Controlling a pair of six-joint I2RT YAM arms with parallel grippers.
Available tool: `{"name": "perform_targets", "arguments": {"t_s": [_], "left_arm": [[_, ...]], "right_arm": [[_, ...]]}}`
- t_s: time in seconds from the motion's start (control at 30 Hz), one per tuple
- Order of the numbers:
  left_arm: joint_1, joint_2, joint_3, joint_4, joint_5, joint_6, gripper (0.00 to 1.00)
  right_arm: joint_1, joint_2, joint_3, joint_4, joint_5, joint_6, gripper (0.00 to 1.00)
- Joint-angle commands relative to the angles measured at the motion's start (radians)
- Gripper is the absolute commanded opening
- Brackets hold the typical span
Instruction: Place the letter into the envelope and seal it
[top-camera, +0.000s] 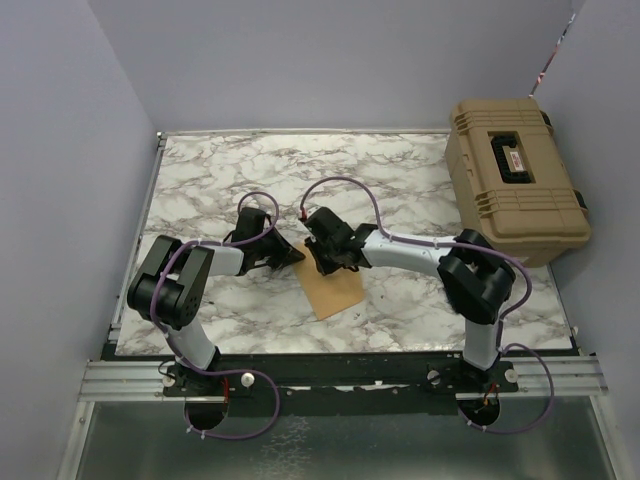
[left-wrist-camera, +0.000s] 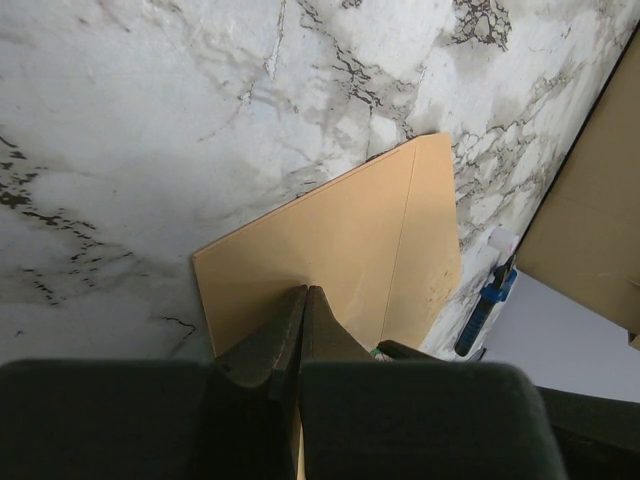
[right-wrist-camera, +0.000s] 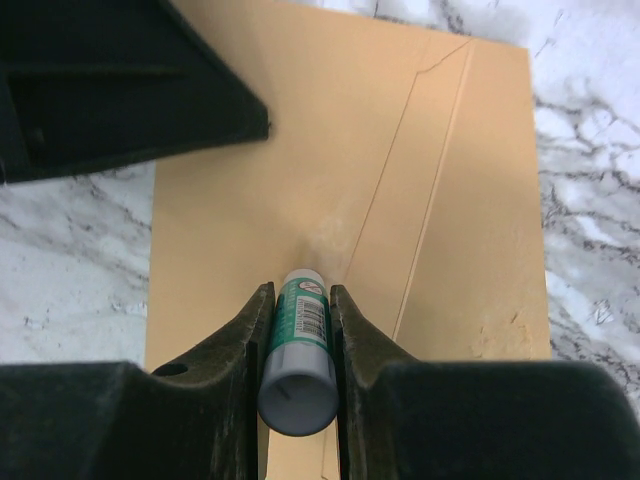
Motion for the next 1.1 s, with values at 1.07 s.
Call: {"name": "perform_targets", "arguments": {"t_s": [1.07], "left_arm": [[0.002, -0.203, -0.040, 0.049, 0.148, 0.156, 0.33]], "right_arm": [[-0.456, -0.479, -0.619, 0.376, -0.252, 0.809, 0.06]]}}
